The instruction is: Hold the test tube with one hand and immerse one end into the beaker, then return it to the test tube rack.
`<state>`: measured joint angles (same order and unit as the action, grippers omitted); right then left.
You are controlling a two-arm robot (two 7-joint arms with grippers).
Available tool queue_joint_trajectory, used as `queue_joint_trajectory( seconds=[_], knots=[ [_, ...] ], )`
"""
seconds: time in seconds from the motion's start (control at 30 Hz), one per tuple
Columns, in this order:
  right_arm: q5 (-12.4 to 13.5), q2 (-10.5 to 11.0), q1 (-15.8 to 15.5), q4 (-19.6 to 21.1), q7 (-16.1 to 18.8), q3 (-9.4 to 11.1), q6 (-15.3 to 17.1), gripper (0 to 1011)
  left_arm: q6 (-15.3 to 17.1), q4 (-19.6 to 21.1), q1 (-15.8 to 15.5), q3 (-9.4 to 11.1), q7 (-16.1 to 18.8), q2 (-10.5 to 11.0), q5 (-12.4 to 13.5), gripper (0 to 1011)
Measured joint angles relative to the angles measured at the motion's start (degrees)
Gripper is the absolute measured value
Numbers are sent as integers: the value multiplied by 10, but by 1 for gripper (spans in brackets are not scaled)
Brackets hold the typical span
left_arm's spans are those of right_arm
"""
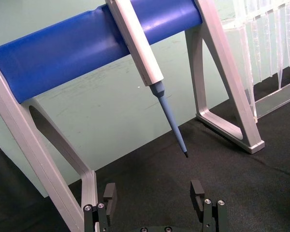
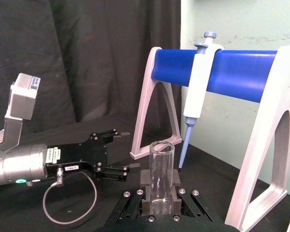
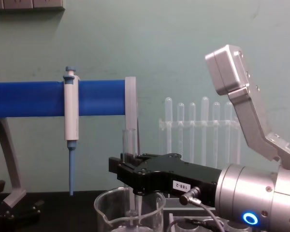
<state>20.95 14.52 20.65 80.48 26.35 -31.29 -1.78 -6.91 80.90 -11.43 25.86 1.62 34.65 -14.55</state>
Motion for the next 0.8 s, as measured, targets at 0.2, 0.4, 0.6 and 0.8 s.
queue_joint_trajectory(
  seconds=[0.2, 0.4, 0.6, 0.8],
  knots=[
    [3, 1, 3, 23, 3, 7, 10, 224, 0, 0, 0, 0, 0, 0, 0, 1000],
    [6, 17, 6, 87, -2, 17, 40, 224, 0, 0, 0, 0, 0, 0, 0, 1000],
    [13, 37, 7, 155, -15, 34, 66, 224, 0, 0, 0, 0, 0, 0, 0, 1000],
    [20, 72, -12, 226, -38, 62, 96, 224, 0, 0, 0, 0, 0, 0, 0, 1000]
  ],
)
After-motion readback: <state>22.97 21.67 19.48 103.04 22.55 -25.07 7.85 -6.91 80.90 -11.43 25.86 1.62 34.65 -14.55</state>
